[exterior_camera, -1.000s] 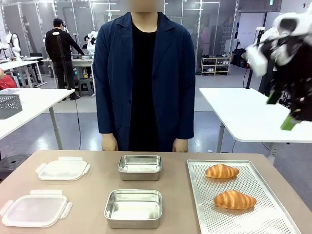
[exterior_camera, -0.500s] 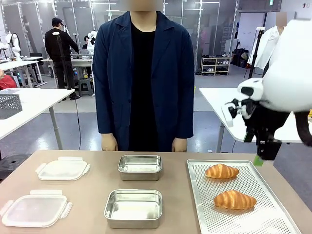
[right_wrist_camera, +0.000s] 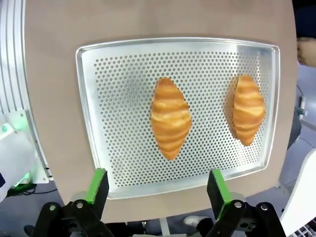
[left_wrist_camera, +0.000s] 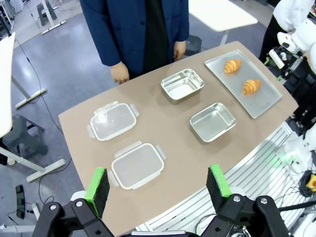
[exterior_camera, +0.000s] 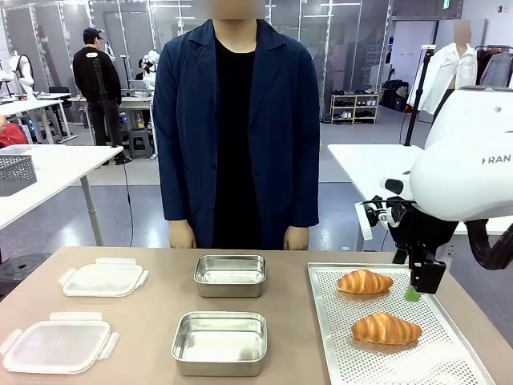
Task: Place the bread into the airtight container.
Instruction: Pick up a Butter Roll and place it into an empty Airtight Container.
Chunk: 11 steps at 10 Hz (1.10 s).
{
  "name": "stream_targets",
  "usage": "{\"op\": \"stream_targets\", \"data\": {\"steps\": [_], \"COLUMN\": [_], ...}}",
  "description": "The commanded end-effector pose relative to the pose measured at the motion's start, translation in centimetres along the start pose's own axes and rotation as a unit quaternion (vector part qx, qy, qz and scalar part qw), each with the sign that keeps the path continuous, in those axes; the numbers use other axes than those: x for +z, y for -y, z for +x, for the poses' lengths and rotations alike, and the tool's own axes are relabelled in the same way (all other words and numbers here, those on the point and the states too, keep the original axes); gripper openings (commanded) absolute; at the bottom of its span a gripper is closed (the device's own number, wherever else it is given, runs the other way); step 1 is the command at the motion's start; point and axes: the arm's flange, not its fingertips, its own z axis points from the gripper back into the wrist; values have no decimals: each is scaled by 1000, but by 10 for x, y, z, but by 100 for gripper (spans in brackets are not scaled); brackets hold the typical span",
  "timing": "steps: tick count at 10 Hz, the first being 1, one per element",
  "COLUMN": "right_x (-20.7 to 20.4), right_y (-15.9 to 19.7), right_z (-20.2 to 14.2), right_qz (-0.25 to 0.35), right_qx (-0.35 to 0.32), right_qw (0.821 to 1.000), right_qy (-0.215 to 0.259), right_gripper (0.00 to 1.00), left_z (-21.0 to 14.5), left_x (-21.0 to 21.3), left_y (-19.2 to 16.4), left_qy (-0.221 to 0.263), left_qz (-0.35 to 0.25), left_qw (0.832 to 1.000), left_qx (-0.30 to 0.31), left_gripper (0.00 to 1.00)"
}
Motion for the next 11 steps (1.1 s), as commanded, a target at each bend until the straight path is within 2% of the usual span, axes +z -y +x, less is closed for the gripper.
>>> {"op": "stream_targets", "data": {"steps": [1,5,6,8,11], "right_x": [6,5,-11,-30,-68], "right_y": [0,0,8,13,22], "right_z": [-1,0,4,6,5], "right_qz": [-8,-7,-10,-2,16], "right_qx": [7,0,15,-8,0], "right_qw": [1000,1000,1000,1000,1000], "right_qy": [-1,-1,-4,-5,-8], "right_gripper": [100,100,100,100,100], "left_z": [1,1,1,1,1], "left_x": [2,2,2,2,2], "left_y": [1,1,1,1,1], "left_qy": [2,2,2,2,2], "left_qz": [-2,-2,-2,-2,-2], "left_qw": [1000,1000,1000,1000,1000], "left_qx": [-3,-3,-3,-3,-3], "left_gripper": [100,100,100,100,100]}}
